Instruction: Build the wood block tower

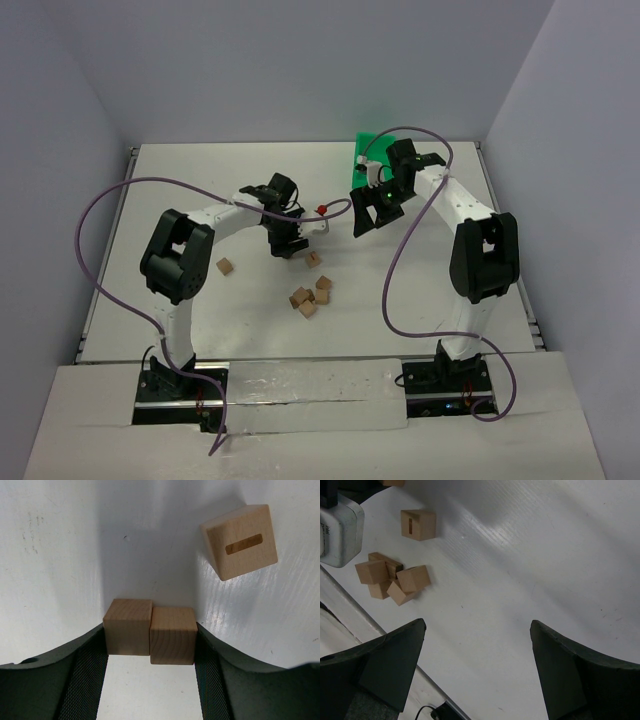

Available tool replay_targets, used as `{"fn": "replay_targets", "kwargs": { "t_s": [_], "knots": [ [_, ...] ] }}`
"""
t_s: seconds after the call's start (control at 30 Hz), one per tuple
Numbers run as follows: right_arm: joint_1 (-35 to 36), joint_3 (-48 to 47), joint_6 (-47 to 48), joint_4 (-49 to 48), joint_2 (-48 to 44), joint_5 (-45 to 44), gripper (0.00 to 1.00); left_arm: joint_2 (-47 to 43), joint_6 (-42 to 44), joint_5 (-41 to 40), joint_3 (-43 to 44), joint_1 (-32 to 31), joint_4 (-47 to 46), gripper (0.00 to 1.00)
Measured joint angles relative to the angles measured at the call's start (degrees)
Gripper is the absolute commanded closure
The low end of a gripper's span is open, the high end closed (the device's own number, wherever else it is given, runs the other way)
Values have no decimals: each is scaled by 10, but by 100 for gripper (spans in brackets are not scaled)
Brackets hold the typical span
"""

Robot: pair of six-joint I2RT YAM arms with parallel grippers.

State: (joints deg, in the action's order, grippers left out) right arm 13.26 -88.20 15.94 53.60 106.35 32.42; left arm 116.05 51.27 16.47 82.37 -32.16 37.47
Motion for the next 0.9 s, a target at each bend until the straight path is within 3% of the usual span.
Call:
{"fn": "replay_targets", "kwargs": {
  "t_s": [0.23,0.63,0.9],
  "knots": [
    [0,0,0,0,0,0,7,3,1,3,0,0,5,1],
    [0,0,0,0,0,0,7,5,2,3,23,1,50,1],
    [8,-10,0,3,0,-2,7,-28,2,4,148,1,150,1]
  ]
}}
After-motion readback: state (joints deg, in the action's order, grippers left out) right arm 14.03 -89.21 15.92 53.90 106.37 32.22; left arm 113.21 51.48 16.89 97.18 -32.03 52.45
